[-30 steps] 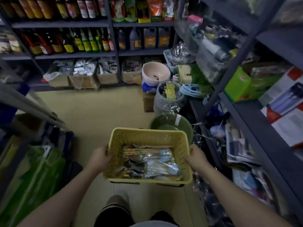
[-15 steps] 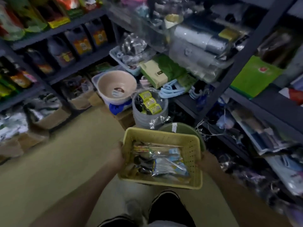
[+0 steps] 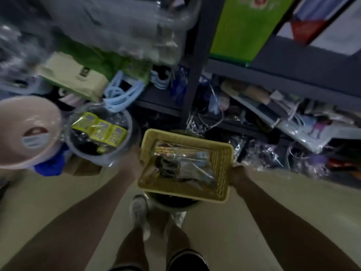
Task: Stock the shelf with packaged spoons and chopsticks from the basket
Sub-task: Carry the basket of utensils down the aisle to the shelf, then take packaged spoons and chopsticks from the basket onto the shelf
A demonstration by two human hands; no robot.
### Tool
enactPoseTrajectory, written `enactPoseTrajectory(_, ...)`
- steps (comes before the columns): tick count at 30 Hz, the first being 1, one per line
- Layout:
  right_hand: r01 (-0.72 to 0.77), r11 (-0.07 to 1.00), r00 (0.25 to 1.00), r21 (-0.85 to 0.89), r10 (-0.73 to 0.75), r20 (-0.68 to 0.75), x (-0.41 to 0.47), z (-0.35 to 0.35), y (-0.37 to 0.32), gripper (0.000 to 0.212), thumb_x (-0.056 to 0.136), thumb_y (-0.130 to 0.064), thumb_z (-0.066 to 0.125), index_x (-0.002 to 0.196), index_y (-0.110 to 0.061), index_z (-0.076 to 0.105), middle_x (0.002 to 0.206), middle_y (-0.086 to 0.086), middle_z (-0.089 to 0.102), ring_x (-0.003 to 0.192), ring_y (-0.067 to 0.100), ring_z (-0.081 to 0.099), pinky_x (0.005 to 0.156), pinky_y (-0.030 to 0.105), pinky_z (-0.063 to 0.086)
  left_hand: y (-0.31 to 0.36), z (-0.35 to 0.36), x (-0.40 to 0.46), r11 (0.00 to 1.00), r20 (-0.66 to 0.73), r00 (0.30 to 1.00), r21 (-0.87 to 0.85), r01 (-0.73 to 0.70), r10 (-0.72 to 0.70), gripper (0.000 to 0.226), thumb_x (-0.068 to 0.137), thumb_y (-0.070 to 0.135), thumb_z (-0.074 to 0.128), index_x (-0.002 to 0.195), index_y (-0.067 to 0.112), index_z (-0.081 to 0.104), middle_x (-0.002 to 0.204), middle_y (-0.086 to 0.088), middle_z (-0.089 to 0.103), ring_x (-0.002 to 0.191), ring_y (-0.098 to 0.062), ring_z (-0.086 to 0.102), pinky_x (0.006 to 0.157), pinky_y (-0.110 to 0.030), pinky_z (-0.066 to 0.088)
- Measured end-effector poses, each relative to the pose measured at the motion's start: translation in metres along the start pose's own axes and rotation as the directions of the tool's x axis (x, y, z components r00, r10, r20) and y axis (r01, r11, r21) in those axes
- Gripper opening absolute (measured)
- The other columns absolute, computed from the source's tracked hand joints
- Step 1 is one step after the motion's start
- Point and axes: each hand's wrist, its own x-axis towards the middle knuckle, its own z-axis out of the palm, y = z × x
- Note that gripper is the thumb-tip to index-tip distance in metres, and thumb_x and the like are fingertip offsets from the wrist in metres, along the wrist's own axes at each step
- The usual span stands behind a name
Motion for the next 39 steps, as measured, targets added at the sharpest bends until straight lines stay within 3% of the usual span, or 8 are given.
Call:
enactPoseTrajectory(3, -0.015, 0.998, 1.0, -0.057, 0.014, -0.021, 0.018, 0.015, 0.009, 0.017, 0.085, -0.014, 0.051, 0.09, 0.001, 0.06, 0.082, 0.016, 0.063, 0.074, 0.027, 0.061, 0.06, 0.032, 0.048, -0.018, 0.025, 0.042, 0.996, 0.027, 0.999, 0.086, -0.033, 0.031, 0.024, 0.079, 0.002, 0.049, 0.101, -0.002, 0.058, 0.099, -0.026, 0.062, 0.093, -0.041, 0.059, 0.078, -0.044, 0.045)
enactPoseTrajectory(14, 0.131, 0.965, 0.989, -0.227, -0.143, -0.036, 0.002, 0.062, 0.038, 0.013, 0.087, -0.014, 0.05, 0.094, -0.003, 0.05, 0.073, 0.003, 0.052, 0.071, 0.022, 0.052, 0.064, 0.035, 0.044, -0.065, 0.048, 0.064, 0.992, 0.124, 0.992, 0.123, -0.029, 0.014, 0.018, 0.083, -0.005, 0.047, 0.098, -0.008, 0.056, 0.097, -0.029, 0.061, 0.092, -0.04, 0.058, 0.067, -0.034, 0.037)
enactPoseTrajectory(18, 0.202, 0.924, 0.951, -0.326, -0.264, -0.16, 0.001, 0.061, 0.03, 0.032, 0.088, -0.007, 0.048, 0.119, -0.003, 0.053, 0.113, 0.015, 0.057, 0.1, 0.032, 0.057, 0.077, 0.037, 0.049, -0.052, 0.052, 0.071, 0.972, 0.156, 0.98, 0.177, -0.154, 0.127, 0.036, 0.078, 0.003, 0.056, 0.114, -0.003, 0.051, 0.112, -0.029, 0.058, 0.101, -0.043, 0.056, 0.074, -0.043, 0.047)
enactPoseTrajectory(21, 0.393, 0.808, 0.907, -0.438, -0.42, 0.04, 0.001, 0.088, 0.031, 0.037, 0.088, -0.017, 0.05, 0.125, -0.014, 0.047, 0.122, 0.012, 0.053, 0.107, 0.033, 0.056, 0.084, 0.044, 0.053, -0.041, 0.058, 0.067, 0.941, 0.131, 0.948, 0.14, -0.307, 0.29, 0.037, 0.08, 0.007, 0.06, 0.116, 0.003, 0.054, 0.114, -0.024, 0.058, 0.101, -0.041, 0.058, 0.078, -0.044, 0.049)
enactPoseTrajectory(25, 0.516, 0.641, 0.857, -0.568, -0.388, 0.34, 0.033, 0.15, 0.038, 0.048, 0.09, -0.024, 0.051, 0.136, -0.021, 0.038, 0.143, 0.008, 0.04, 0.125, 0.028, 0.047, 0.095, 0.042, 0.048, -0.048, 0.076, 0.08, 0.882, 0.162, 0.882, 0.101, -0.461, 0.443, 0.027, 0.084, 0.011, 0.058, 0.11, 0.011, 0.06, 0.111, -0.012, 0.064, 0.095, -0.029, 0.062, 0.075, -0.031, 0.049)
enactPoseTrajectory(30, 0.595, 0.329, 0.765, -0.734, -0.511, 0.391, 0.091, 0.2, 0.022, 0.069, 0.091, -0.023, 0.051, 0.149, -0.015, 0.014, 0.156, 0.004, 0.017, 0.143, 0.025, 0.017, 0.115, 0.046, 0.017, -0.067, 0.092, 0.103, 0.873, 0.133, 0.875, 0.096, -0.479, 0.466, 0.028, 0.089, 0.023, 0.048, 0.114, 0.016, 0.058, 0.113, -0.004, 0.06, 0.092, -0.021, 0.061, 0.069, -0.024, 0.04)
enactPoseTrajectory(36, 0.571, 0.226, 0.739, -0.79, -0.56, 0.374, 0.13, 0.232, 0.018, 0.052, 0.089, -0.02, 0.052, 0.138, -0.013, 0.033, 0.141, 0.012, 0.039, 0.129, 0.032, 0.038, 0.102, 0.044, 0.035, -0.071, 0.097, 0.107, 0.814, 0.151, 0.812, 0.063, -0.577, 0.564, 0.028, 0.085, 0.023, 0.046, 0.108, 0.015, 0.06, 0.104, -0.003, 0.062, 0.076, -0.01, 0.055, 0.06, -0.012, 0.036)
enactPoseTrajectory(39, 0.575, 0.282, 0.764, -0.768, -0.522, 0.38, 0.13, 0.234, 0.016, 0.051, 0.086, -0.019, 0.058, 0.132, -0.014, 0.038, 0.137, 0.012, 0.045, 0.126, 0.032, 0.043, 0.099, 0.043, 0.038, -0.068, 0.104, 0.105, 0.843, 0.182, 0.829, 0.001, -0.538, 0.529, 0.022, 0.088, 0.013, 0.053, 0.109, 0.013, 0.06, 0.102, 0.001, 0.059, 0.075, -0.006, 0.051, 0.06, -0.005, 0.03)
